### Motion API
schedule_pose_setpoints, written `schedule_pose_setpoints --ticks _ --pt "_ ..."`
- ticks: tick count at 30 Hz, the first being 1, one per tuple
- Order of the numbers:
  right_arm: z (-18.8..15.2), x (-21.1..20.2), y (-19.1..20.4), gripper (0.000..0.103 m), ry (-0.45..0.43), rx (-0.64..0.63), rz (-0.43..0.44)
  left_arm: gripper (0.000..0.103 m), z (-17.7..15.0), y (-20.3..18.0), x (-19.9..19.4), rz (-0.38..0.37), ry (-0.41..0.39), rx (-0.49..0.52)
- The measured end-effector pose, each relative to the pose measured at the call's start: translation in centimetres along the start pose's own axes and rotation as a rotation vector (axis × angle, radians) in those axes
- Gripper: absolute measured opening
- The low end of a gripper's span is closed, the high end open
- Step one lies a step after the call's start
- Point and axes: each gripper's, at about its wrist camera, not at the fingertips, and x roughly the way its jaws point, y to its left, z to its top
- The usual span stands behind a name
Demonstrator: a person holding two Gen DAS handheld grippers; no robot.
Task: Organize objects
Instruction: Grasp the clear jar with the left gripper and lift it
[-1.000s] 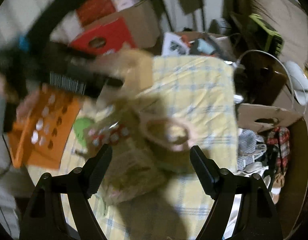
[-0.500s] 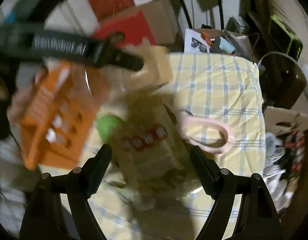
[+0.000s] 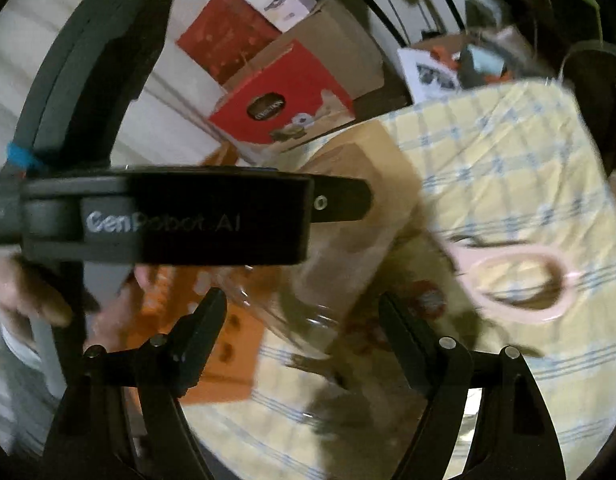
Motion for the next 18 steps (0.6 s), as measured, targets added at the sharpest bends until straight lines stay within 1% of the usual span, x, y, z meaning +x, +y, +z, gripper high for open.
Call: schedule_pose_setpoints --ticks 3,5,7,8,10,13,15,17,18 --pt "1.0 0.8 -0.6 0.081 -0.007 0.070 0.048 0.077 0.0 0.1 -0.1 -0.013 0.002 -0.006" --pt "1.1 1.0 -1.1 0.081 -0.010 0.126 0.079 0.077 0.0 0.3 -0.1 -0.018 0.003 -0.010" --pt "1.3 0.8 -1.6 0.081 -0.032 0.160 0.087 0.077 0.0 0.3 -0.2 -0.030 0.002 -0.016" --pt "0.6 0.2 -1.3 0.081 -0.042 0.175 0.087 0.077 0.0 0.4 -0.2 -0.039 0.002 -0.020" --pt "0.5 0.0 -1.7 0.079 -0.050 0.205 0.098 0.077 -0.1 0.4 -0.3 -0.068 0.006 -0.028" --pt "0.4 -0.5 -1.4 0.077 -0.061 0.183 0.090 0.077 -0.3 0.4 -0.7 -0.077 0.001 -0.032" --pt "0.3 -1.0 -1.2 0.076 -0.067 0.177 0.089 0.077 -0.6 0.8 -1.4 -0.078 -0.020 -0.045" --pt "0.3 -1.5 -1.2 0.074 -0.067 0.171 0.084 0.078 -1.1 1.8 -2.4 -0.116 -0.060 -0.088" --pt "0.3 -1.7 -1.1 0.073 -0.071 0.167 0.077 0.078 -1.6 2.5 -3.1 -0.140 -0.085 -0.125"
